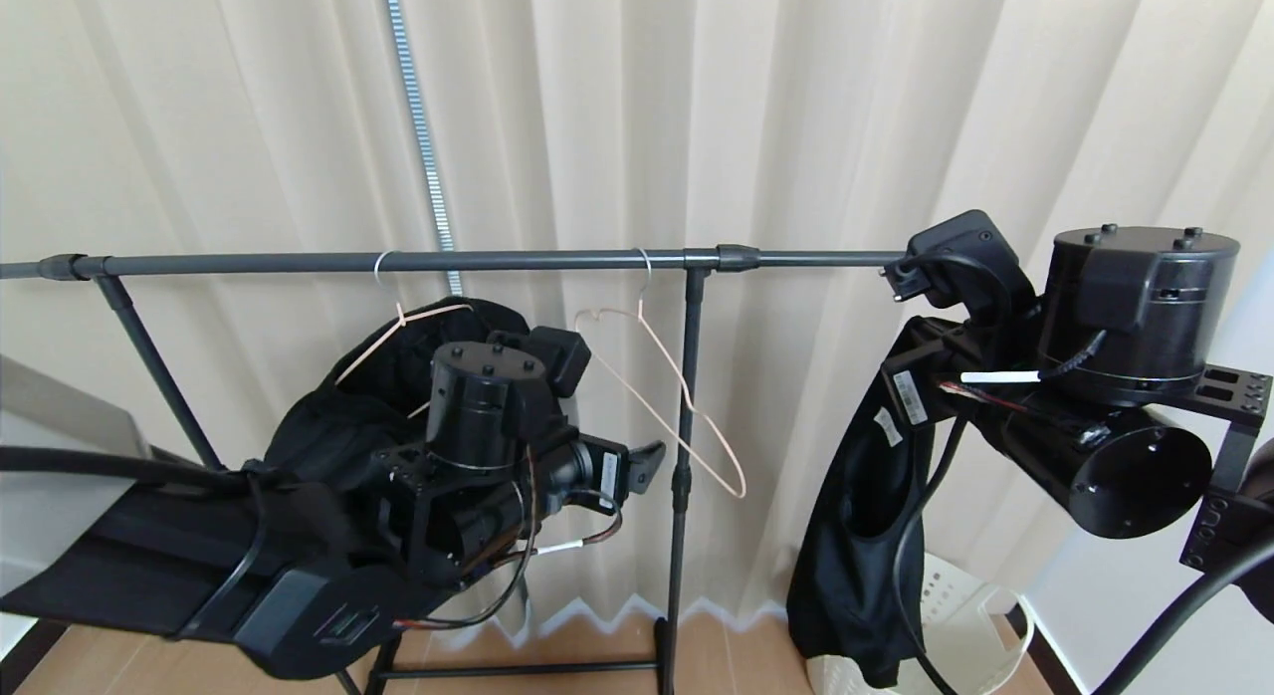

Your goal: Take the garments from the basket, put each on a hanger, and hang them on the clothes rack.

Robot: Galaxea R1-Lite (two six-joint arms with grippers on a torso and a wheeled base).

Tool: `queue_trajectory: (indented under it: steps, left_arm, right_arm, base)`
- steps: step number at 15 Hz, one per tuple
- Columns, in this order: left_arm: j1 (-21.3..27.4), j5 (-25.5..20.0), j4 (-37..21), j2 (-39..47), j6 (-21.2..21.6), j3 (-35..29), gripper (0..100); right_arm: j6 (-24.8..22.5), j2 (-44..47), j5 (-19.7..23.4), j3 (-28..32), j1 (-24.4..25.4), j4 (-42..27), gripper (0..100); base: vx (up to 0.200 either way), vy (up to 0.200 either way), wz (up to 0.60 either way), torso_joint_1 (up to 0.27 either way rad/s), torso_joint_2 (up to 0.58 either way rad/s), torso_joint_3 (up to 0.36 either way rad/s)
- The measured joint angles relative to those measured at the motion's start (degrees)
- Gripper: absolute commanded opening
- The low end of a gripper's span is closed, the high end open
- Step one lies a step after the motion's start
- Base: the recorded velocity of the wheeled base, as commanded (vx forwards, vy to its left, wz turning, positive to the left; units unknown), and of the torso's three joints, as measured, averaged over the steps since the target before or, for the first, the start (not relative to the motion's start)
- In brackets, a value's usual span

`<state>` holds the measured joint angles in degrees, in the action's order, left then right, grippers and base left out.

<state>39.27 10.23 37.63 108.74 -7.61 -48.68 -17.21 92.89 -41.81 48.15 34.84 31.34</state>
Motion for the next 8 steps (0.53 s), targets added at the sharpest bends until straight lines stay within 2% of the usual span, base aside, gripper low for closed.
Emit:
queue_trajectory:
  steps: [2,6,8]
  left_arm:
    - [0.2,0.6,-6.8,2.1,-3.2,-6.4,100]
    - [0.0,0.8,-24.4,6.2,-9.8,-24.1,100]
    - [-0.1,0.8,-28.5,9.2,-12.1,-31.7,100]
  right_arm:
    - [0.0,0.0,0.0,-0.1,-0.1,0.0,0]
    - [0.0,0.0,0.0,0.0,-0.1,0.0,0]
    - [0.0,0.0,0.0,-0.1,0.0,0.0,0]
  base:
    - [0.000,0.000,0.00,0.000,0.00,0.000]
    - [0.000,0.000,0.00,0.000,0.00,0.000]
    - [0.000,0.000,0.00,0.000,0.00,0.000]
